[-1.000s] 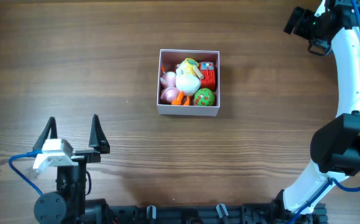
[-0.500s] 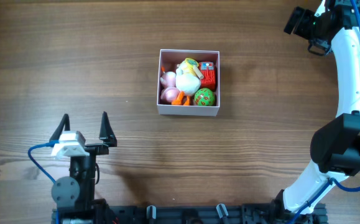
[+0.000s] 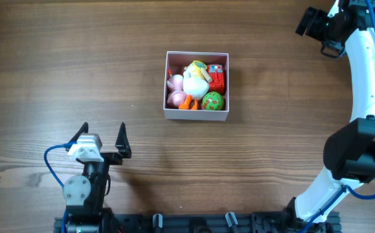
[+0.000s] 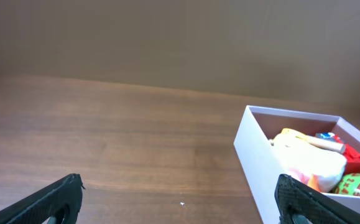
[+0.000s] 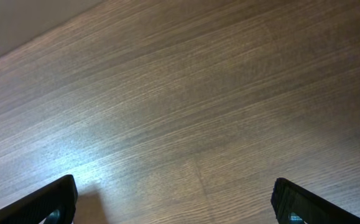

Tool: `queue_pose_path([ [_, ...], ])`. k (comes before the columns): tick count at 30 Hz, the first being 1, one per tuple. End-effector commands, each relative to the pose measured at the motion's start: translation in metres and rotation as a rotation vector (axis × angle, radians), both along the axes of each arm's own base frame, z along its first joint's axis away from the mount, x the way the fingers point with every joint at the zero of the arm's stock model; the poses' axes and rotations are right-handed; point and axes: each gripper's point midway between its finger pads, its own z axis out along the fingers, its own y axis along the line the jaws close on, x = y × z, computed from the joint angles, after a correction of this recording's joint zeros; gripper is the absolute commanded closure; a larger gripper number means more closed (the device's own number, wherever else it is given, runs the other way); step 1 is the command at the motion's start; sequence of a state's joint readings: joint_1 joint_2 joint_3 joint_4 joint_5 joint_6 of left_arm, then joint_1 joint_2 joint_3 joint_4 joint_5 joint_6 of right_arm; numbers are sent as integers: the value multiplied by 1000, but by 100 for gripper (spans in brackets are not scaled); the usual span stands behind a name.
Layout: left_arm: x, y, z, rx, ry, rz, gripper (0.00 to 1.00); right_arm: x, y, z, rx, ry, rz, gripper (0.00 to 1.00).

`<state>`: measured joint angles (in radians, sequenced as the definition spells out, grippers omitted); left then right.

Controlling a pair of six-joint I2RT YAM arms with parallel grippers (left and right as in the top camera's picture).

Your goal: Pack container

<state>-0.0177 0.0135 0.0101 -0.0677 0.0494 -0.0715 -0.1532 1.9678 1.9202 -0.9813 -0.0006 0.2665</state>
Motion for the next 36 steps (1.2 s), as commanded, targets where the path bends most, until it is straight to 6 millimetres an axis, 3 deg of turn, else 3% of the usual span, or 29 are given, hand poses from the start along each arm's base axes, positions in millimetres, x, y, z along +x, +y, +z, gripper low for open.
queue_pose_path([
  [1,0,4,-2,17,1,18,0,0,3,3,9,-9,10,0],
  [36,0,7,-2,16,3,33,0,0,3,3,9,-9,10,0],
])
